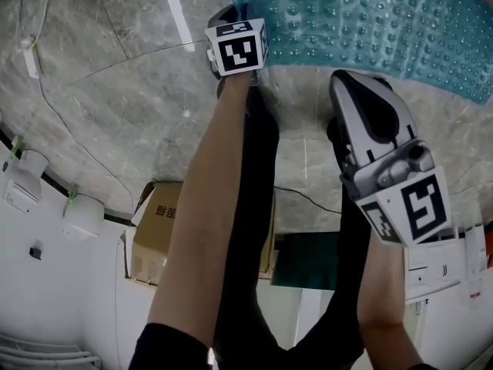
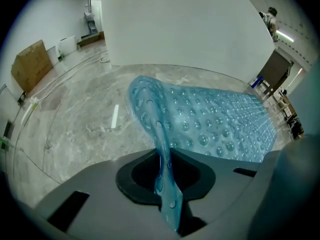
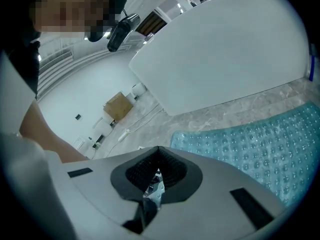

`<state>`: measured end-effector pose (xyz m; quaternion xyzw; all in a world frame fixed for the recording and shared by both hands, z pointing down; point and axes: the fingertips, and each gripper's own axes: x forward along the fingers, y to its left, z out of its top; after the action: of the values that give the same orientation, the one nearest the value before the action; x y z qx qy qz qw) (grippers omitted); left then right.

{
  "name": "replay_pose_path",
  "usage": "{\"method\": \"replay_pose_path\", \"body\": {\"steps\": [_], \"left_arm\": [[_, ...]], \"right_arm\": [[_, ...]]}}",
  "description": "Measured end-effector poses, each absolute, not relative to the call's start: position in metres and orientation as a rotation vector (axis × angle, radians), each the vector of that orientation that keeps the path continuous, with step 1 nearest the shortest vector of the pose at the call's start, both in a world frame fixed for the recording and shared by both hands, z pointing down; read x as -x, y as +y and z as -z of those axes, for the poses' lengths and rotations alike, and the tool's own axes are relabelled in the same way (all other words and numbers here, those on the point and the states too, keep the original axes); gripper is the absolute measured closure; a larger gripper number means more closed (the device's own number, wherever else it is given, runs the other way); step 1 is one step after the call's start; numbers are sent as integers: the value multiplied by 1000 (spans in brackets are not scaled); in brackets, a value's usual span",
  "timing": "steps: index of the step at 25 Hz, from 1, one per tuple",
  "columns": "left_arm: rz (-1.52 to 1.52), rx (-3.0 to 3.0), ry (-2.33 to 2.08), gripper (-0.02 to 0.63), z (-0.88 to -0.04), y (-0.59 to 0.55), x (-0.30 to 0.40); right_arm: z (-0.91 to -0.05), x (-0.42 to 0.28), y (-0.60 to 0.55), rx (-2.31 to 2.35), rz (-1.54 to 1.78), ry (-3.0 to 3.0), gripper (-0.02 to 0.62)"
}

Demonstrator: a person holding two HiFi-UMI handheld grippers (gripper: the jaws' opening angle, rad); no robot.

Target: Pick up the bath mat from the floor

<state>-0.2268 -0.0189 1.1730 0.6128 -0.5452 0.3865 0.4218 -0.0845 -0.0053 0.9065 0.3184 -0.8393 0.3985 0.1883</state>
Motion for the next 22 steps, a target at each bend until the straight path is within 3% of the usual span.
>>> {"method": "replay_pose_path", "body": {"steps": [10,22], "left_arm": [[-929,-1672,-1218,565,-1077,-27,180],[-785,-1688,-1112,569,-891,-39,86]], "right_arm": [[-862,53,15,-954,-1043,-2334,583],[-673,-1,-36,-1065,-910,-2388,583]]}}
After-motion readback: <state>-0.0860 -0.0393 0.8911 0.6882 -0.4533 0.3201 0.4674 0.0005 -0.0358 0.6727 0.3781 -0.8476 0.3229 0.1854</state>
